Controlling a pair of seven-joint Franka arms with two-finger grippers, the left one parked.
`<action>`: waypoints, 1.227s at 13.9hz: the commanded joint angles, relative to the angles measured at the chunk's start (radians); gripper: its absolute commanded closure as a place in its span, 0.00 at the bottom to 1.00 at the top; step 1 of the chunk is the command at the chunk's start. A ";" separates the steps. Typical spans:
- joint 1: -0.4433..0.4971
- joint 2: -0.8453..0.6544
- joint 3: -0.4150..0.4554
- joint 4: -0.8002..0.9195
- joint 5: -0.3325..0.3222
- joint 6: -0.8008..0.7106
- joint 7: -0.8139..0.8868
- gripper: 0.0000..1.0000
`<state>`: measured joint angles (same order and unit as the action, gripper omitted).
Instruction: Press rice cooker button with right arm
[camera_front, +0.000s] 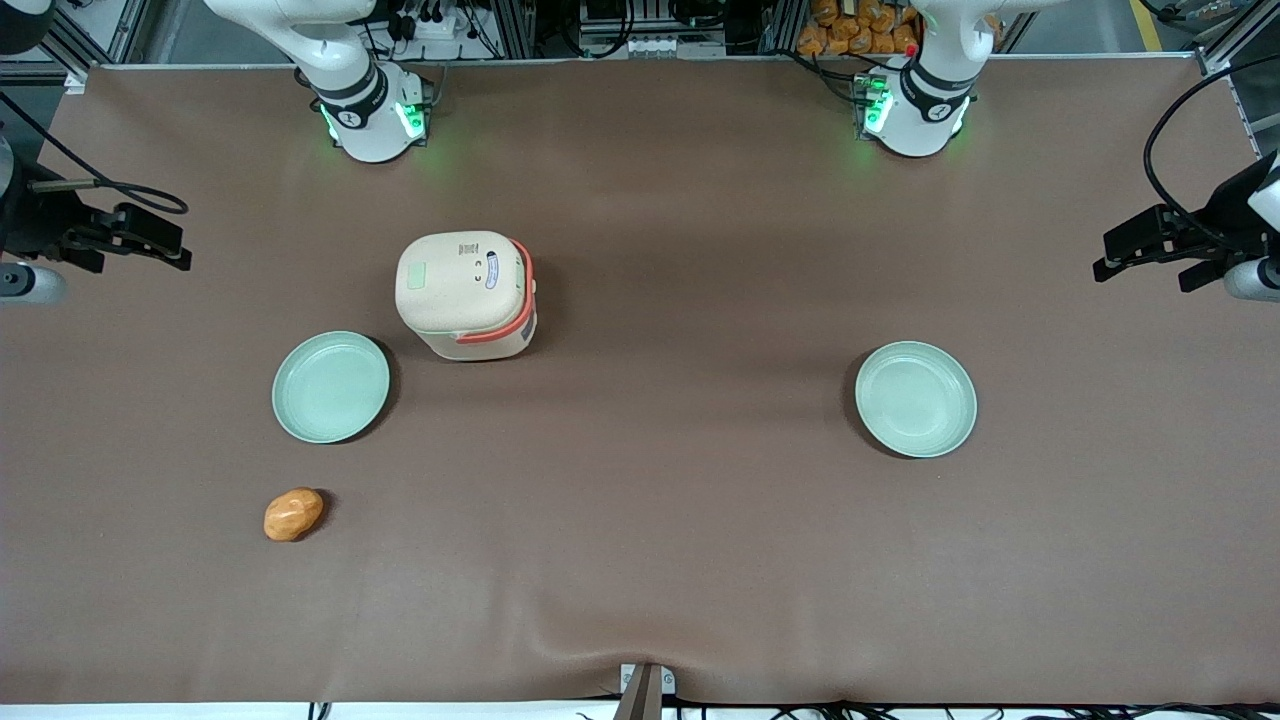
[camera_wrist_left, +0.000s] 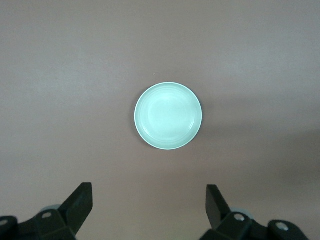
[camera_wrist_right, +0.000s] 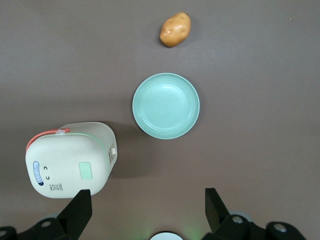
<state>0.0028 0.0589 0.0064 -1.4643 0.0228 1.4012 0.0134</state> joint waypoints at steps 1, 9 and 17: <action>-0.004 -0.011 -0.014 -0.001 -0.017 -0.013 0.034 0.00; 0.002 -0.010 -0.019 0.001 -0.018 -0.014 0.057 0.00; 0.025 -0.007 -0.014 0.001 -0.024 -0.015 0.054 0.00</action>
<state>0.0191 0.0590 -0.0083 -1.4644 0.0202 1.3954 0.0513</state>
